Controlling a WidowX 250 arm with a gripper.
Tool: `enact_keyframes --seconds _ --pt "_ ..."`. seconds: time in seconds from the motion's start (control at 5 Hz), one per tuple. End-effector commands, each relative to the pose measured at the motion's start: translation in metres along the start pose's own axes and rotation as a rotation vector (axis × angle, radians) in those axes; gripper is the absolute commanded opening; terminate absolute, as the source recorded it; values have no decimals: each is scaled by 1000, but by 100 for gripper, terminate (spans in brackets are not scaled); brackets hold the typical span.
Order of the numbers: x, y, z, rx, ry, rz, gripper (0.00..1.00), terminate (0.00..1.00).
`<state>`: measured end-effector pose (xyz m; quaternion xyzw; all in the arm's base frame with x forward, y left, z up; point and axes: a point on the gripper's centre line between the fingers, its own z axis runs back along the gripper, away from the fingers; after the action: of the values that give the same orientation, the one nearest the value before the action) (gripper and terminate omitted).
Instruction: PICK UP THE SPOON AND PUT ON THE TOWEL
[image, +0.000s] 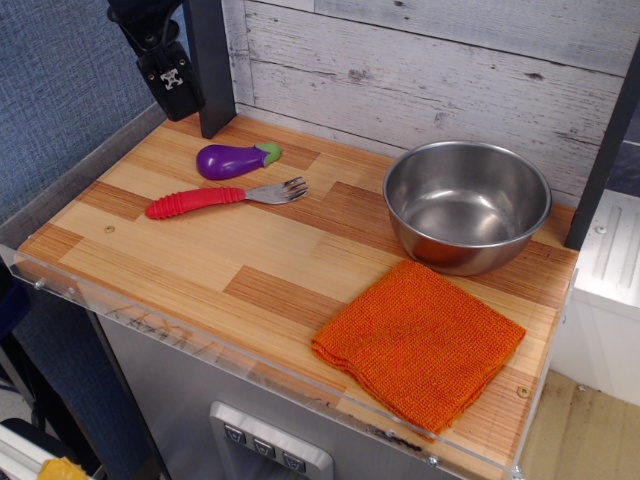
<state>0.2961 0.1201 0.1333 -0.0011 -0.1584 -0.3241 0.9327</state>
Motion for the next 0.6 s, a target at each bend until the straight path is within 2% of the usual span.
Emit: enact_keyframes --seconds 0.0,0.4 --pt "0 0 0 0 0 0 100 0" --pt "-19 13 -21 21 52 -72 100 0"
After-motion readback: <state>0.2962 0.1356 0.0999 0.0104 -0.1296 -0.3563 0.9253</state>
